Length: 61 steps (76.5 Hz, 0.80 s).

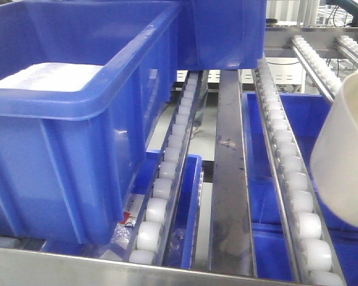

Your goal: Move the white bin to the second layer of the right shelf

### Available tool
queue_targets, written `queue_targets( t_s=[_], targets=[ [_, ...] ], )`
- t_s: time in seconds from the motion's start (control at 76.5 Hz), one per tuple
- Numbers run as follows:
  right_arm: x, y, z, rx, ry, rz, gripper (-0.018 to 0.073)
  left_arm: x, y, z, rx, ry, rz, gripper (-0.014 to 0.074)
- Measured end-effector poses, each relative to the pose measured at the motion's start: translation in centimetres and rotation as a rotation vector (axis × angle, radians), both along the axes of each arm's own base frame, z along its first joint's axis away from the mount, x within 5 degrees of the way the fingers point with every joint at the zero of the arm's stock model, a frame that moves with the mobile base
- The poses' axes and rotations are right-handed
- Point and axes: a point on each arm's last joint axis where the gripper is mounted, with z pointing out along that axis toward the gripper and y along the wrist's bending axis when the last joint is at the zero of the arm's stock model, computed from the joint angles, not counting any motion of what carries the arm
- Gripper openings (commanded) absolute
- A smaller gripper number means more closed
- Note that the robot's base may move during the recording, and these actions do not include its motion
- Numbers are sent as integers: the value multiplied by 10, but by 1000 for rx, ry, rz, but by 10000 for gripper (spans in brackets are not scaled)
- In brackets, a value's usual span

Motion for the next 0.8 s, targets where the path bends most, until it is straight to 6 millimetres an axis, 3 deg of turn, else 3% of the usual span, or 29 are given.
queue_targets(
  t_s=[0.536, 0.797],
  targets=[
    [4, -1, -5, 3, 27, -5, 47, 0, 0, 0, 0, 0, 0, 85],
    [8, -1, -12, 6, 60, -6, 226, 0, 0, 0, 0, 0, 0, 85]
  ],
)
